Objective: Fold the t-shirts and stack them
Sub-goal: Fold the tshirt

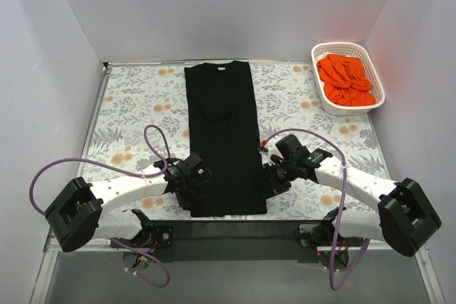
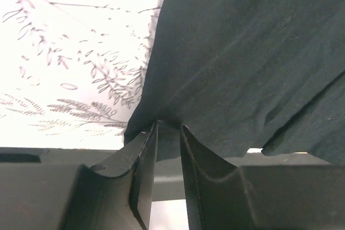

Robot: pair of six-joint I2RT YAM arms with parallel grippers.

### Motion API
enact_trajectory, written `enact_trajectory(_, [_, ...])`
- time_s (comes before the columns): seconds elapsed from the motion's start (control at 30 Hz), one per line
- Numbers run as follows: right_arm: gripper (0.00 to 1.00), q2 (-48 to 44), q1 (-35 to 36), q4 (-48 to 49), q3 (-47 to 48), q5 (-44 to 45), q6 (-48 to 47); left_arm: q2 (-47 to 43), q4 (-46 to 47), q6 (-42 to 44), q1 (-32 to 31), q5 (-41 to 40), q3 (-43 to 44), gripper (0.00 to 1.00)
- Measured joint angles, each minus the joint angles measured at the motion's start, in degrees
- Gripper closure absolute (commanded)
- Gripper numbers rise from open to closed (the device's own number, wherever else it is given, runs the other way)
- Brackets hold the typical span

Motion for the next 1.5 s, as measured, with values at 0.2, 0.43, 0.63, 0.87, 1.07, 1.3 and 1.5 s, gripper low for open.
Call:
enact_trajectory(0.2, [0.81,4.5,0.1,1.3,-5.4,-0.1,0.4,-0.4,-2.1,0.5,0.0,-0.1,0.3,0.65])
enact_trajectory(0.43, [0.82,5.8,0.1,1.2,-6.8,1.4,1.1,-2.1,-7.8,1.2,0.0,-1.2,5.0,0.62])
enact_trajectory(0.63, [0.81,2.7,0.1,-1.6,-4.0,1.8,1.7,-3.8,-10.2,2.3,0.0,-0.7,6.7,0.65])
enact_trajectory(0.87, [0.81,2.1,2.5,-1.2,0.8,0.3,2.8,-1.6,-9.7,3.9,0.0,0.6,5.1,0.68])
enact_trajectory(1.07, [0.82,6.6,5.0,1.7,-0.2,0.9,3.8,1.6,-8.9,5.0,0.0,0.8,4.2,0.70])
enact_trajectory(1.3, [0.81,9.9,4.9,2.6,-3.6,3.1,4.3,3.8,-8.9,6.1,0.0,0.8,4.1,0.64])
enact_trajectory(1.5, [0.71,9.6,5.0,0.1,-1.9,5.4,4.7,3.5,-11.3,6.2,0.0,0.3,6.2,0.52])
